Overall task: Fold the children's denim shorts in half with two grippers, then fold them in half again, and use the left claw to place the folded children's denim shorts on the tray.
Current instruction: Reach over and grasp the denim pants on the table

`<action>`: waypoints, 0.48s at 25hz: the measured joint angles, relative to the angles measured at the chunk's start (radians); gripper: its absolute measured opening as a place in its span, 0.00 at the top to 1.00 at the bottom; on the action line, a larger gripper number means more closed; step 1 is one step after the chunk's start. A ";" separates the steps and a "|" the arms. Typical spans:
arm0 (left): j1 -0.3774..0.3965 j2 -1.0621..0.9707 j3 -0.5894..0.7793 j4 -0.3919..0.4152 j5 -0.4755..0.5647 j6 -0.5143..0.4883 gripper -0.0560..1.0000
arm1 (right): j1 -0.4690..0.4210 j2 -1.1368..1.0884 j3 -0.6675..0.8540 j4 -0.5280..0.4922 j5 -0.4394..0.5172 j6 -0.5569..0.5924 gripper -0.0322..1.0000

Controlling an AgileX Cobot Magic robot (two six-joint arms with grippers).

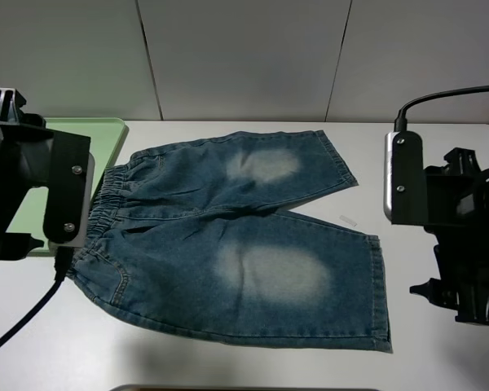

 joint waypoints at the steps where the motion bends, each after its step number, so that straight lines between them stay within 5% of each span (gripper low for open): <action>1: 0.000 0.000 0.003 -0.006 -0.020 -0.001 0.12 | 0.022 0.000 0.024 0.002 -0.030 -0.003 0.30; 6: 0.000 -0.001 0.093 0.003 -0.118 0.013 0.12 | 0.120 0.001 0.183 -0.010 -0.180 -0.008 0.30; 12: 0.000 0.001 0.271 0.121 -0.252 0.025 0.12 | 0.179 0.001 0.270 -0.068 -0.280 0.002 0.30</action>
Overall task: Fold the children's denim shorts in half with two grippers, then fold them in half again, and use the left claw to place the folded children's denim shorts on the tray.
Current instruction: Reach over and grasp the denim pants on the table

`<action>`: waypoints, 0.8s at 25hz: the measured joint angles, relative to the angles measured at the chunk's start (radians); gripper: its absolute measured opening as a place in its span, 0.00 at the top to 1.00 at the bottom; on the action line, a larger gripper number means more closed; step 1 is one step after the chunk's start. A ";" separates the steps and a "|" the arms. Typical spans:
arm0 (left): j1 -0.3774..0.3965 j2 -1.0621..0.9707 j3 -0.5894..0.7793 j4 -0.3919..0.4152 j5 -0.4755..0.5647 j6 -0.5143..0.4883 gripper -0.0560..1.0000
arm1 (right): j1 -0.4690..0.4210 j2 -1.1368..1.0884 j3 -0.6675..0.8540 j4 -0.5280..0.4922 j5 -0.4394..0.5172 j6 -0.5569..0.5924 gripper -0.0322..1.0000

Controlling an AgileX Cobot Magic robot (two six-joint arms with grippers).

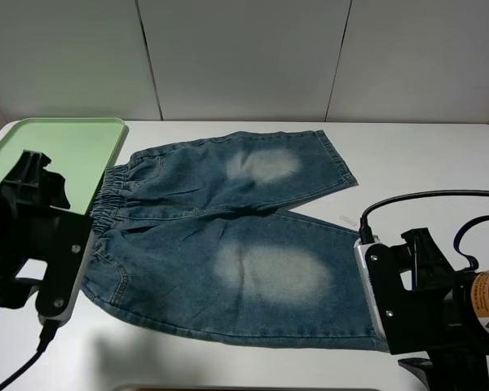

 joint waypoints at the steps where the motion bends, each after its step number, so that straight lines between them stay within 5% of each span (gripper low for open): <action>1: 0.000 0.002 0.024 0.020 -0.025 -0.009 0.12 | 0.001 0.000 0.000 -0.002 -0.017 0.013 0.30; 10: 0.000 0.003 0.113 0.188 -0.108 -0.074 0.12 | 0.001 0.157 0.000 -0.009 -0.108 0.075 0.30; 20: 0.038 0.003 0.125 0.225 -0.145 -0.108 0.12 | 0.001 0.410 -0.004 -0.023 -0.252 0.115 0.30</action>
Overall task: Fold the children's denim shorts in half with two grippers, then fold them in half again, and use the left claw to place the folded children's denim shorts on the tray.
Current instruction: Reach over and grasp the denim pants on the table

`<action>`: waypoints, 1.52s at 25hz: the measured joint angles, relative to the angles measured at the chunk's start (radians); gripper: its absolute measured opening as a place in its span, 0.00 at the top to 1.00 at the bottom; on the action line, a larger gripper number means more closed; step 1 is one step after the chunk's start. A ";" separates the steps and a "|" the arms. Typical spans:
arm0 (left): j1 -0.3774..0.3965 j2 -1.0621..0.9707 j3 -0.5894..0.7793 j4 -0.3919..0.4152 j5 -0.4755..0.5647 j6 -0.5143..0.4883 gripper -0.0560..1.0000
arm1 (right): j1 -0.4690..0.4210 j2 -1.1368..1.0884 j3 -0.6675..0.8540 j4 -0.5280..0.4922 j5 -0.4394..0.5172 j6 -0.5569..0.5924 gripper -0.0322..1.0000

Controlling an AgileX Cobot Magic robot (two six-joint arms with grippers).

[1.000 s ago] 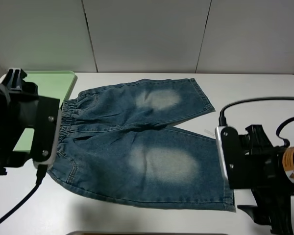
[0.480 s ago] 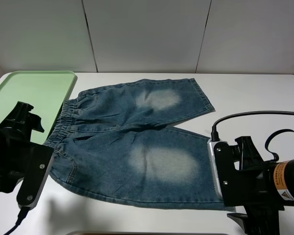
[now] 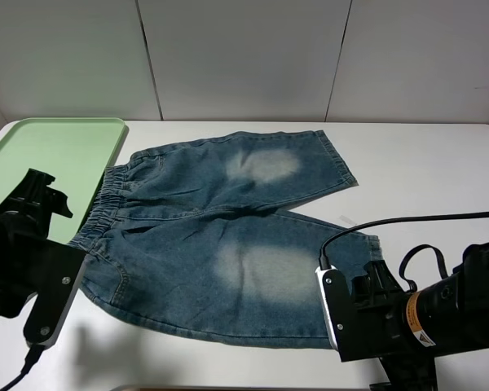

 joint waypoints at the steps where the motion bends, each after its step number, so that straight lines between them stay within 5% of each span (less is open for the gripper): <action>1: 0.022 0.000 0.000 0.000 -0.012 -0.002 0.12 | 0.000 0.007 0.000 -0.002 -0.002 0.000 0.30; 5: 0.081 0.000 0.000 0.001 -0.049 -0.003 0.12 | 0.000 0.019 -0.004 -0.011 -0.002 0.000 0.30; 23: 0.089 0.000 0.000 0.002 -0.132 0.001 0.12 | 0.000 0.023 -0.016 -0.173 -0.025 0.028 0.30; 38: 0.089 0.000 0.000 0.002 -0.132 0.001 0.12 | -0.081 0.034 -0.038 -0.413 -0.019 0.231 0.30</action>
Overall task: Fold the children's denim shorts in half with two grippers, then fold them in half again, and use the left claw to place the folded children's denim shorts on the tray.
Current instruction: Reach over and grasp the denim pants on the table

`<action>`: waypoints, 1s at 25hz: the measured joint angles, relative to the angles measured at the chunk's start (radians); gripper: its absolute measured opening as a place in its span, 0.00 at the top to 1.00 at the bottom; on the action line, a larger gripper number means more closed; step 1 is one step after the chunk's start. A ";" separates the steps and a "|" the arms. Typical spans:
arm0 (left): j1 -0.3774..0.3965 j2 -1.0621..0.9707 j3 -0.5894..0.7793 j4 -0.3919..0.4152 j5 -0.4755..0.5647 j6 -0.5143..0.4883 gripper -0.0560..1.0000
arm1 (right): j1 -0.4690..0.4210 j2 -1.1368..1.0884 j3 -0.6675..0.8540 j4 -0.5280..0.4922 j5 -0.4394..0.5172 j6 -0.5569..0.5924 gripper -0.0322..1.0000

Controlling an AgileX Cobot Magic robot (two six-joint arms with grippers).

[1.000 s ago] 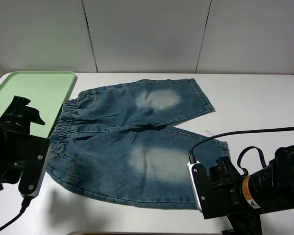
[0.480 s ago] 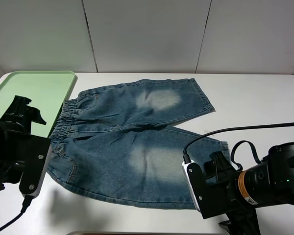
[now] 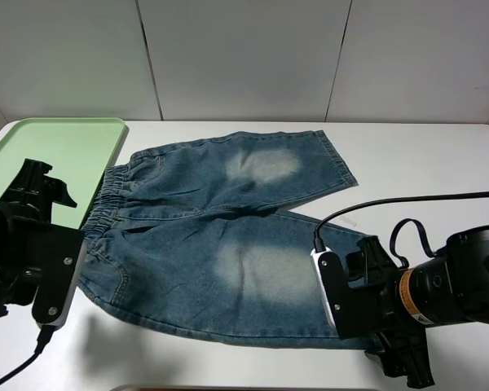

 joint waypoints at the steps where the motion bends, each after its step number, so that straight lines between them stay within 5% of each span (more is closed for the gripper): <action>1: 0.000 0.000 0.000 0.000 0.000 0.000 0.12 | -0.001 0.000 0.000 -0.008 0.000 0.001 0.30; 11: 0.000 0.000 0.000 0.000 0.000 0.000 0.12 | -0.003 0.022 0.009 -0.053 0.048 -0.002 0.93; 16: 0.000 0.000 0.000 0.000 0.015 -0.004 0.12 | -0.003 0.023 0.009 -0.060 0.070 -0.002 0.96; 25: 0.000 0.000 0.000 -0.031 0.039 -0.022 0.12 | -0.003 0.023 0.009 -0.174 0.254 0.006 0.96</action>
